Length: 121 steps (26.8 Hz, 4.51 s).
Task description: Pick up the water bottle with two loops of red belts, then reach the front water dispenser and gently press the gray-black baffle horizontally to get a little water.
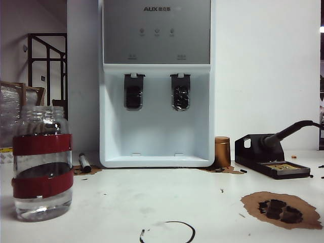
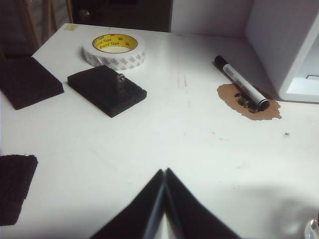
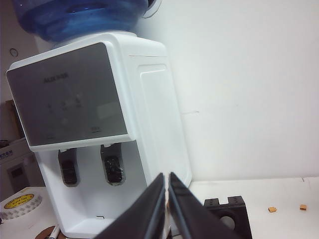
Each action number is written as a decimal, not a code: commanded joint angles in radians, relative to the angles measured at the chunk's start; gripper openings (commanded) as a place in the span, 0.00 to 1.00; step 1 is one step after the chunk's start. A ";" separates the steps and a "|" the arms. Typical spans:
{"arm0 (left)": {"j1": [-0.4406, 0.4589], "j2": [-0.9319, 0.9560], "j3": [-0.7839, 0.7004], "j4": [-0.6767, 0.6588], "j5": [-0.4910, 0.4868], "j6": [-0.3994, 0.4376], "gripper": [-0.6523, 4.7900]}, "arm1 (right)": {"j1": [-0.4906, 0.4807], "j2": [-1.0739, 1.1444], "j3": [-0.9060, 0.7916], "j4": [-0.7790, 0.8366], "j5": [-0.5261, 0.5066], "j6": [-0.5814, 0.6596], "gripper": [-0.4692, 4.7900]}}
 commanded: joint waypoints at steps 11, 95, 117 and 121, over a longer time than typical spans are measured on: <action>0.001 -0.001 -0.008 -0.029 0.001 0.000 0.11 | -0.002 0.000 0.004 -0.015 -0.007 0.069 0.14; 0.001 -0.001 -0.010 0.021 0.736 0.000 0.11 | -0.001 0.000 0.004 -0.221 -0.225 0.149 0.32; -0.004 0.002 0.048 0.038 0.729 0.000 0.11 | -0.001 0.293 0.214 -0.278 -0.195 -0.014 0.47; -0.004 0.002 0.048 0.037 0.723 0.000 0.11 | -0.001 0.419 0.303 -0.282 -0.187 -0.046 0.48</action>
